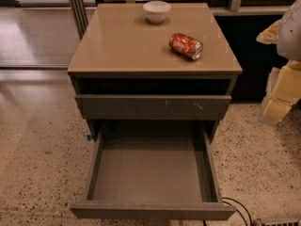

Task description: Close middle drawer

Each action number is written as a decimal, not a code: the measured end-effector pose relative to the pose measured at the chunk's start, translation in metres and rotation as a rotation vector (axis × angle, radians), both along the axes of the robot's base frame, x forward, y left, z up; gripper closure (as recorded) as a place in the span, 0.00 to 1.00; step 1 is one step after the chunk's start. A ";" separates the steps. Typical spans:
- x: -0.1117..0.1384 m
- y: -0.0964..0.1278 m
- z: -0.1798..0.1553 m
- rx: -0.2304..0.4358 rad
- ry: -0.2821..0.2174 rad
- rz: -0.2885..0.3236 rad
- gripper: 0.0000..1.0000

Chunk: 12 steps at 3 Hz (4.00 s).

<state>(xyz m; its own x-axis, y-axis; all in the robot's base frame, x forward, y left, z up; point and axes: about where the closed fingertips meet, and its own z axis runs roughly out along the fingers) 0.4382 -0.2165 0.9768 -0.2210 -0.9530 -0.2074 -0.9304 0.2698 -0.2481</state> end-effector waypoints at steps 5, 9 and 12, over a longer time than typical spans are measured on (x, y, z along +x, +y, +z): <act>-0.041 0.010 -0.126 0.085 0.140 0.013 0.00; -0.076 0.066 -0.219 0.224 0.214 0.059 0.00; -0.078 0.069 -0.223 0.226 0.217 0.059 0.64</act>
Offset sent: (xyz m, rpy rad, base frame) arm -0.0217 -0.0199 -0.0670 0.0360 0.0959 -0.0932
